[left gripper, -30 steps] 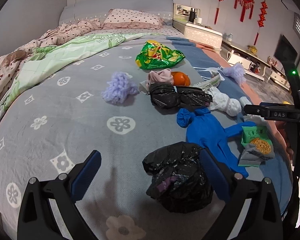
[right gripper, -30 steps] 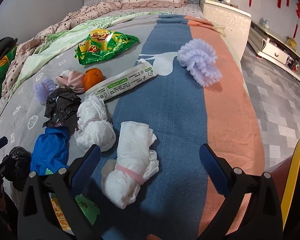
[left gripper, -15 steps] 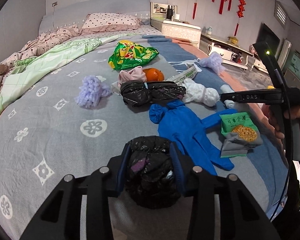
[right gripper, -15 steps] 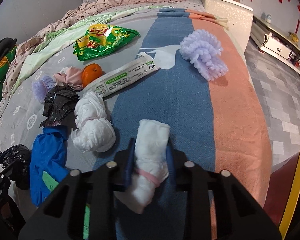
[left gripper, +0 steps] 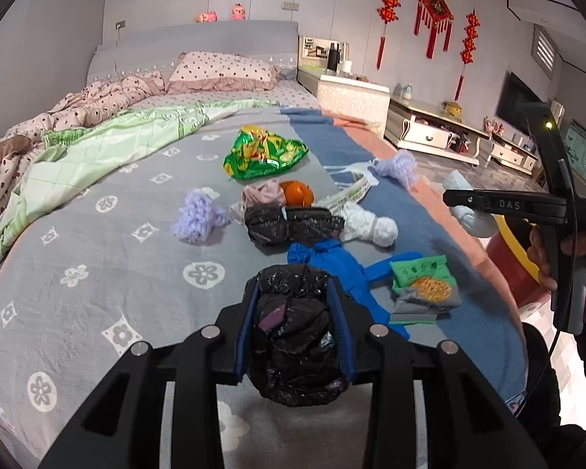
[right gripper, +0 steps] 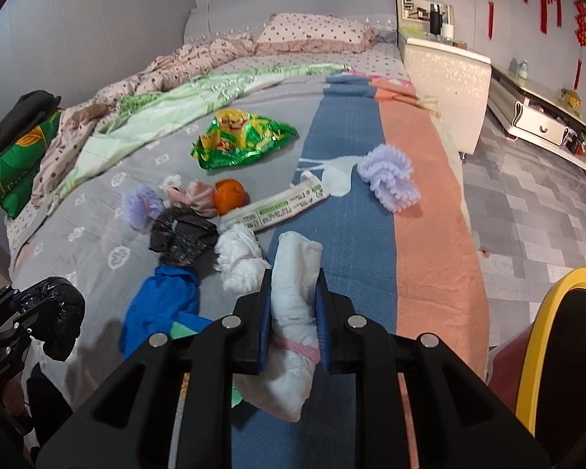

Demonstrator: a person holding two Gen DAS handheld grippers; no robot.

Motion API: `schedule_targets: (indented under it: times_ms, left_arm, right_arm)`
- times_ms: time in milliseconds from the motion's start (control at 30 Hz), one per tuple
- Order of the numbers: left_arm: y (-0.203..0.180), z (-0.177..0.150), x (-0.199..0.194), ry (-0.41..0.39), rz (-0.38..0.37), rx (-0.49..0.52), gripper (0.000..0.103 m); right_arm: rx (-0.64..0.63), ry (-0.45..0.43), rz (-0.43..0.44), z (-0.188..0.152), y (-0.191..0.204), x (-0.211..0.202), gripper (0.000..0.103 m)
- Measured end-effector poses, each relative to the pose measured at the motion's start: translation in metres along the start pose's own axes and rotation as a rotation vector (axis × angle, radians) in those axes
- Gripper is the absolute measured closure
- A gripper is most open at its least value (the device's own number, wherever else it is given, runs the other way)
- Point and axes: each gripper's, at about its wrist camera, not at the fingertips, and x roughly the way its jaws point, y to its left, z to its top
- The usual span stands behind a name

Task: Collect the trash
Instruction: 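Grasp the black plastic bag with the left tool while the right tool grasps the white tissue bundle, then carry the black bag and tissue bundle to the yellow bin and release both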

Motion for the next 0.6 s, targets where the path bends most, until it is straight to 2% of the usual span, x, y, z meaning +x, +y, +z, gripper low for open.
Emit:
schedule_targets:
  times_ms: [267, 433, 600]
  left_arm:
    - [-0.021, 0.028, -0.039, -0.076, 0.000, 0.018, 0.070]
    - [-0.043, 0.056, -0.060, -0.138, -0.013, 0.048, 0.070]
    - [-0.075, 0.088, -0.077, -0.198, -0.042, 0.094, 0.070]
  right_arm:
    - [0.041, -0.112, 0.052, 0.011, -0.011, -0.077, 0.085]
    - [0.063, -0.182, 0.054, 0.017, -0.028, -0.125, 0.085]
    - [0.093, -0.259, 0.020, 0.021, -0.054, -0.177, 0.085]
